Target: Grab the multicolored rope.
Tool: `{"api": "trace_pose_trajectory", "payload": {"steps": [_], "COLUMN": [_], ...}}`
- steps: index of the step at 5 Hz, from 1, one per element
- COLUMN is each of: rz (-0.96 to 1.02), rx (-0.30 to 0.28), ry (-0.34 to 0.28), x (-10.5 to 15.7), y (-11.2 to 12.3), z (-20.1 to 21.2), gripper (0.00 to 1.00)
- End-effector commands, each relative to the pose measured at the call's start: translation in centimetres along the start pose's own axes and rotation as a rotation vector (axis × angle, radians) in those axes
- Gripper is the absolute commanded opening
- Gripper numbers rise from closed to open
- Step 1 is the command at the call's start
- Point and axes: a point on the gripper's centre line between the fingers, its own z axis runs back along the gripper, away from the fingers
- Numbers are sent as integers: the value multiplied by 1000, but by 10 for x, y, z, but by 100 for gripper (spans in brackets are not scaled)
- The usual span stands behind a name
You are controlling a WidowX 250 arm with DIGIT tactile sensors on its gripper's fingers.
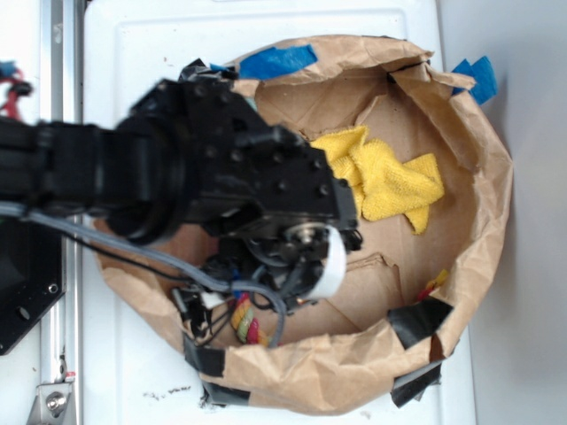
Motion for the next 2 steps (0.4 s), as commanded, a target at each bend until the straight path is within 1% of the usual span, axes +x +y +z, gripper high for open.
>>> {"api": "trace_pose_trajectory", "payload": {"steps": [1,2], "rz": [-42,-36], "rx": [46,30], "ry": [13,33], "x": [-6,-5], "y": [-6,-2], "z": [14,1], "gripper": [100,100]}}
